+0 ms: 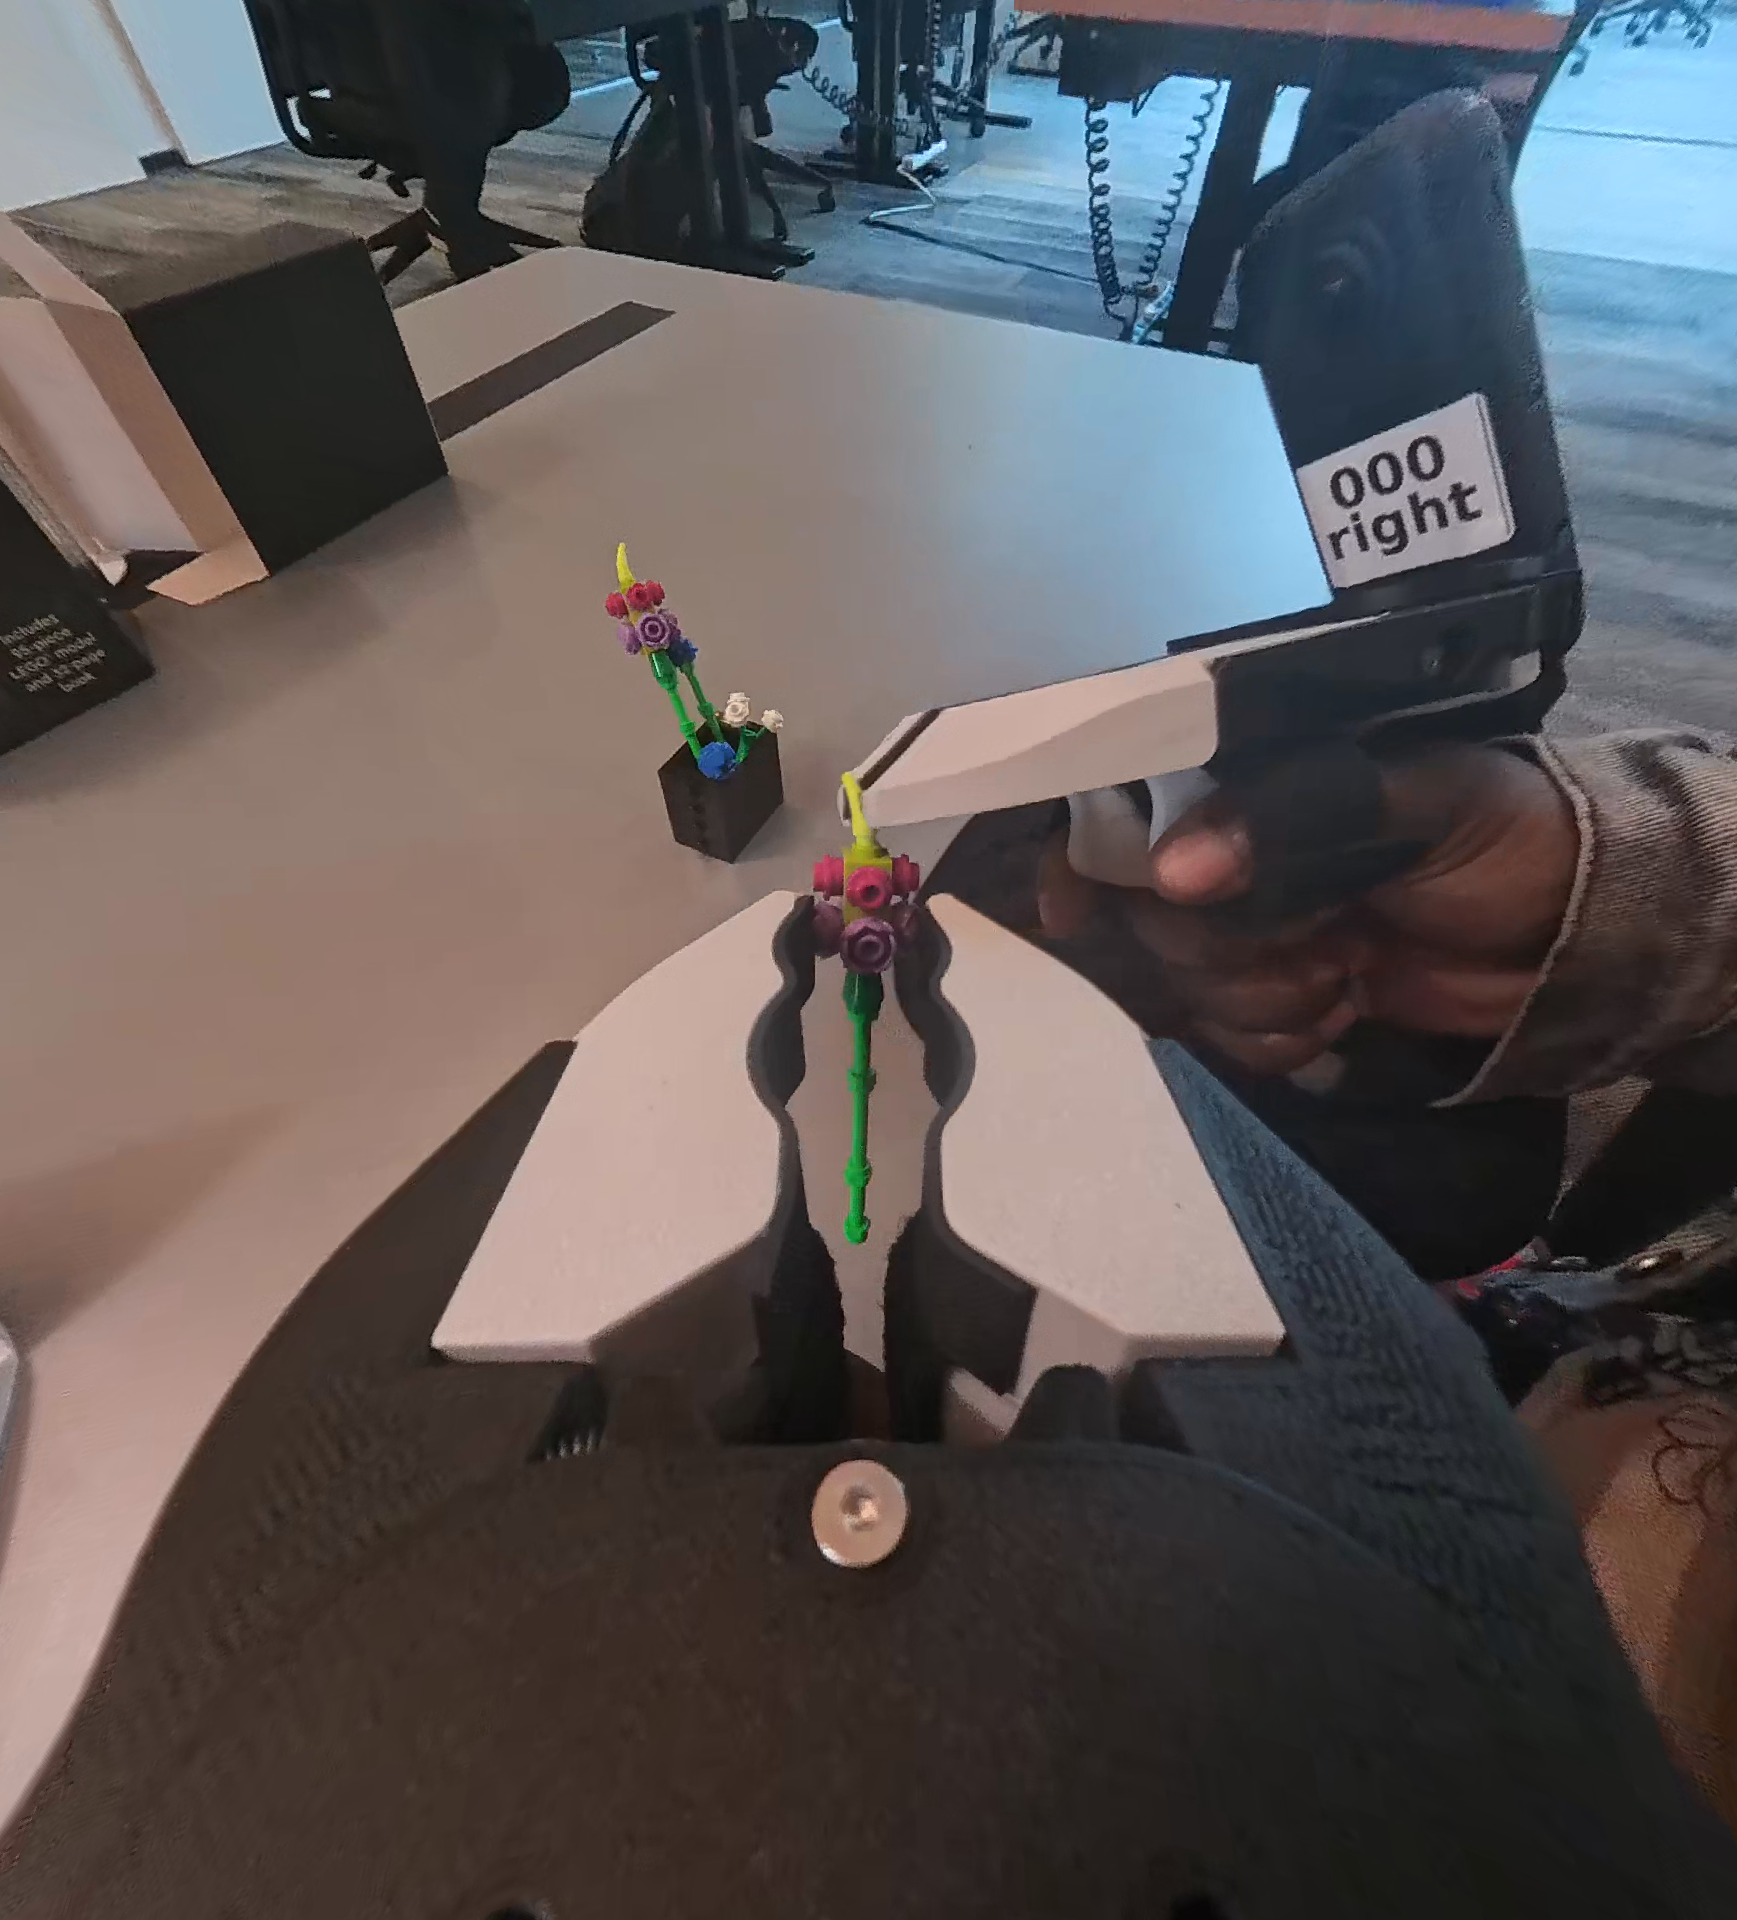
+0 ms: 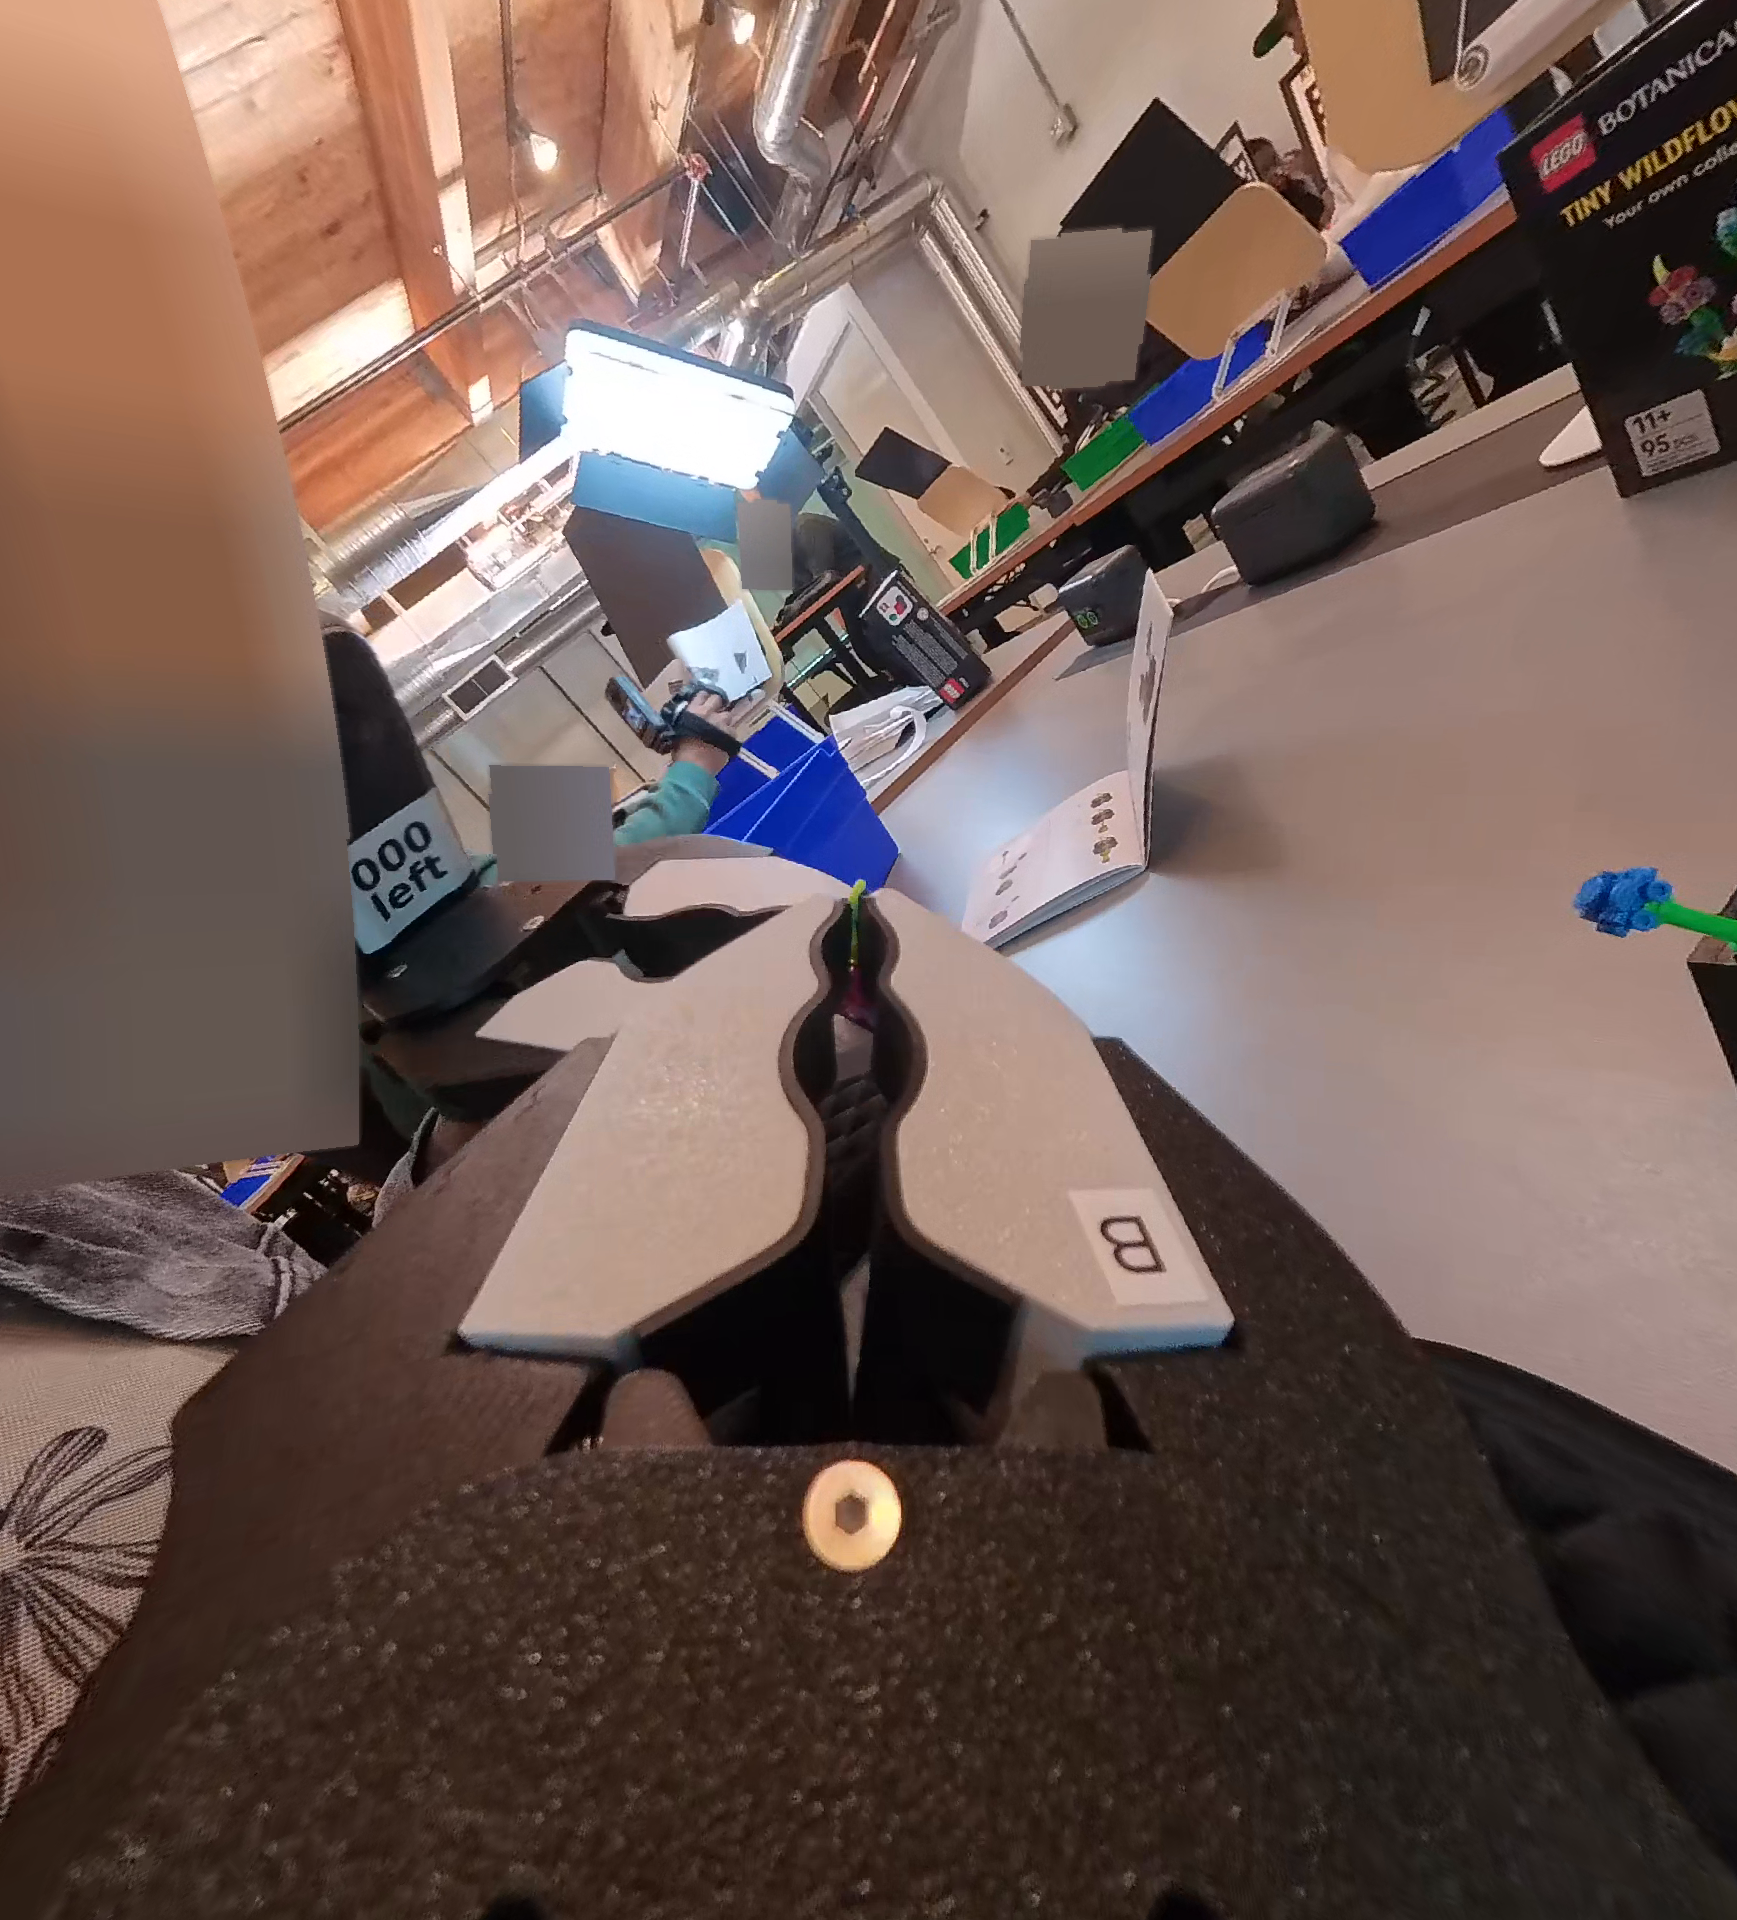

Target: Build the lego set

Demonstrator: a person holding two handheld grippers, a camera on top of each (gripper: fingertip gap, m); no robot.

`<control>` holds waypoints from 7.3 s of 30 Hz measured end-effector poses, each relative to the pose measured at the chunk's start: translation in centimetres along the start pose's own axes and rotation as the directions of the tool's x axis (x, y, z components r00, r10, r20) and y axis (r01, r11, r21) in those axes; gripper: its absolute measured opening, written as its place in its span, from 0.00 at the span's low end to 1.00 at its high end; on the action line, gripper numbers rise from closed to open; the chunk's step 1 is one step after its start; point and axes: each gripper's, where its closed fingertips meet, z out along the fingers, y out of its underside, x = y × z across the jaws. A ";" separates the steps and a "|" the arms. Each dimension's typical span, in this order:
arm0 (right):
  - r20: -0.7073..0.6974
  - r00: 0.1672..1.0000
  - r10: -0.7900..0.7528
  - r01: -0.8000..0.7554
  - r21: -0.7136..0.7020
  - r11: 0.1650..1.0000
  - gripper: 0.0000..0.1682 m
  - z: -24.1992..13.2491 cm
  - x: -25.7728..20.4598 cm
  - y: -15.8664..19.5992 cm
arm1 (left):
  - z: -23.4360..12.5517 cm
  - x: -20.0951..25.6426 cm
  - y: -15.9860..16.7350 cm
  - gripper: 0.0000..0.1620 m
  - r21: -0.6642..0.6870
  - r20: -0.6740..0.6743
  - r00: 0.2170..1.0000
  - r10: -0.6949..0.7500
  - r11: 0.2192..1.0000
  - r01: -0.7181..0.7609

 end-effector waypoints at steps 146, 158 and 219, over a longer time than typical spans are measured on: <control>-0.188 0.937 -0.296 0.223 -0.332 0.916 0.01 -1.8 7.0 -9.0 | 7.4 -4.0 -0.1 0.20 -0.067 -0.170 0.944 0.284 0.952 -0.299; -0.176 0.948 -0.265 0.204 -0.306 0.930 0.01 -2.7 7.1 -8.7 | 10.5 -6.1 0.3 0.10 -0.100 -0.143 0.927 0.347 0.927 -0.362; -0.264 0.928 -0.264 0.188 -0.279 0.942 0.01 -3.1 9.6 -6.7 | 11.4 -4.9 0.6 0.07 -0.117 -0.222 0.909 0.353 0.916 -0.384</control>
